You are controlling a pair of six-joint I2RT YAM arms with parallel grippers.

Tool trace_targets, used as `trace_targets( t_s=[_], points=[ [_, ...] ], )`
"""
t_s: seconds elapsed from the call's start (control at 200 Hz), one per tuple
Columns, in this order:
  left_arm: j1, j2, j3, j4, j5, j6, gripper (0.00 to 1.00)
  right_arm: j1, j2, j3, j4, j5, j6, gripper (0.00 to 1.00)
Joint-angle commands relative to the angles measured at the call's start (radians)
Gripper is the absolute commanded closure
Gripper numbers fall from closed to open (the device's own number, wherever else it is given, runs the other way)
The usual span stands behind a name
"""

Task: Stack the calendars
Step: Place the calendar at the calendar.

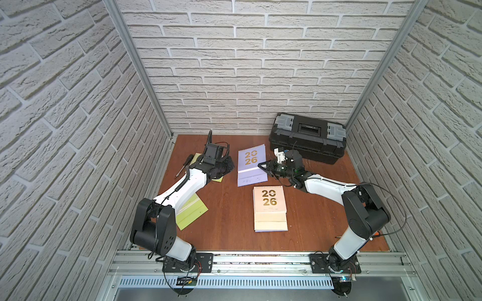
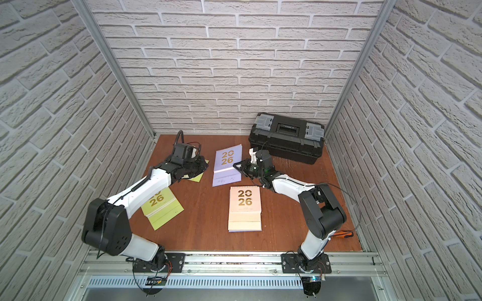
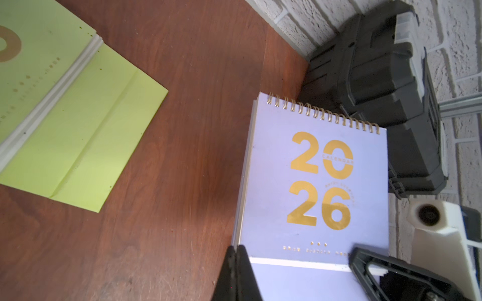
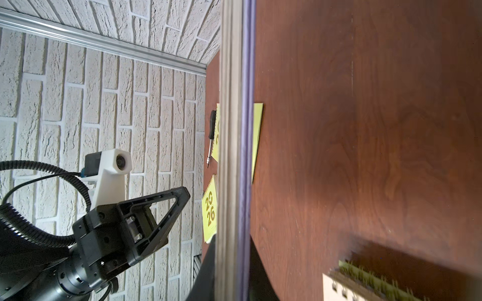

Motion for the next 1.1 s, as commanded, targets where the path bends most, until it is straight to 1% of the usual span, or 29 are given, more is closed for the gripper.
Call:
trace_targets(
  t_s=[0.0, 0.22, 0.505, 0.785, 1.095],
  points=[
    [-0.030, -0.063, -0.024, -0.004, -0.051, -0.026, 1.00, 0.006, -0.105, -0.043, 0.016, -0.020, -0.048, 0.94],
    [-0.087, -0.122, -0.046, -0.030, -0.094, -0.035, 1.00, 0.005, -0.256, -0.154, -0.023, -0.027, -0.057, 0.94],
    [-0.176, -0.163, -0.089, -0.032, -0.158, -0.059, 1.00, 0.004, -0.450, -0.278, -0.136, -0.010, -0.088, 0.94],
    [-0.282, -0.160, -0.135, -0.006, -0.226, -0.098, 1.00, 0.004, -0.600, -0.411, -0.168, -0.006, -0.073, 0.94],
    [-0.358, -0.111, -0.194, 0.052, -0.272, -0.147, 1.00, 0.004, -0.735, -0.521, -0.227, 0.017, -0.072, 0.94]
  ],
)
